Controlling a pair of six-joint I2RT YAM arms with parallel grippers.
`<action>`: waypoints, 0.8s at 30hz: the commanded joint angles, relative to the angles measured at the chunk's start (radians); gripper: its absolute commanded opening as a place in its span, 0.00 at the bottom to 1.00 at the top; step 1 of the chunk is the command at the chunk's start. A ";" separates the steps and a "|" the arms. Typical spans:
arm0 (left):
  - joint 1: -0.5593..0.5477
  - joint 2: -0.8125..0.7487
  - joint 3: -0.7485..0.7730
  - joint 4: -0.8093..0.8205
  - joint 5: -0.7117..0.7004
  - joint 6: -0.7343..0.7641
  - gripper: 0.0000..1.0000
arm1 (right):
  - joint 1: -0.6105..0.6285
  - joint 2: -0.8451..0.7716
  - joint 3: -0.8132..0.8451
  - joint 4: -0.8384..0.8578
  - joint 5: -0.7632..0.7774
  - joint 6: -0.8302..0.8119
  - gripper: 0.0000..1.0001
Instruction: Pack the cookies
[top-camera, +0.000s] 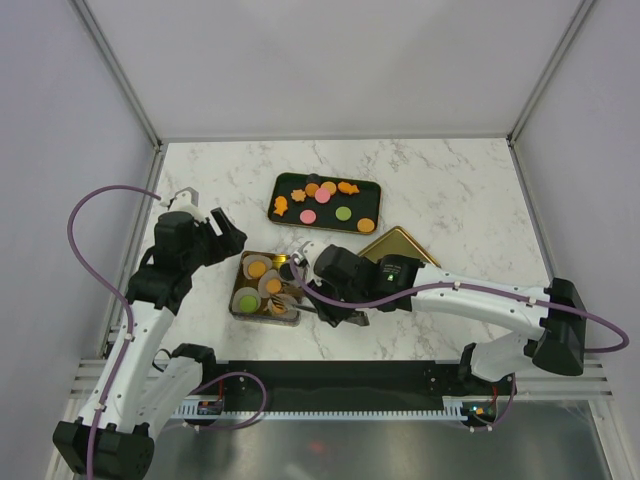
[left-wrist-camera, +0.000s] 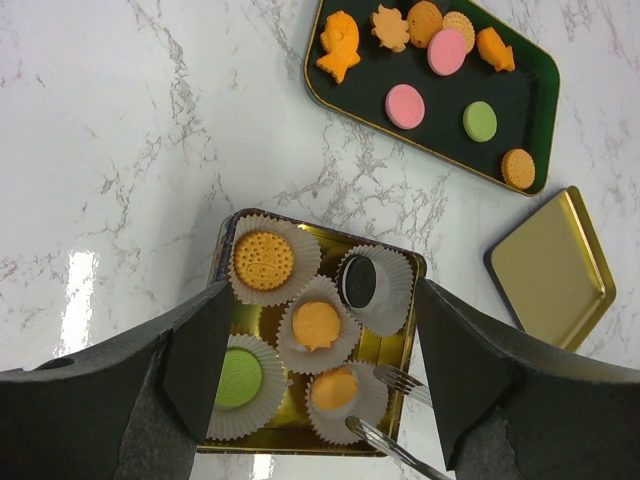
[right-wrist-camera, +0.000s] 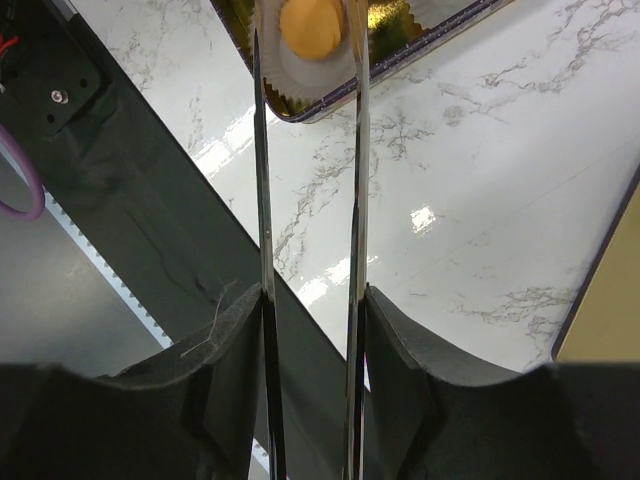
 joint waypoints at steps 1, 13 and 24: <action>0.008 -0.013 -0.003 0.037 -0.012 0.033 0.81 | 0.008 0.010 0.004 0.030 0.003 -0.003 0.50; 0.008 -0.016 0.000 0.040 0.000 0.029 0.81 | -0.174 -0.049 0.084 0.024 -0.025 -0.059 0.51; 0.006 -0.021 -0.001 0.048 0.041 0.026 0.81 | -0.919 0.087 0.162 0.160 -0.042 -0.091 0.51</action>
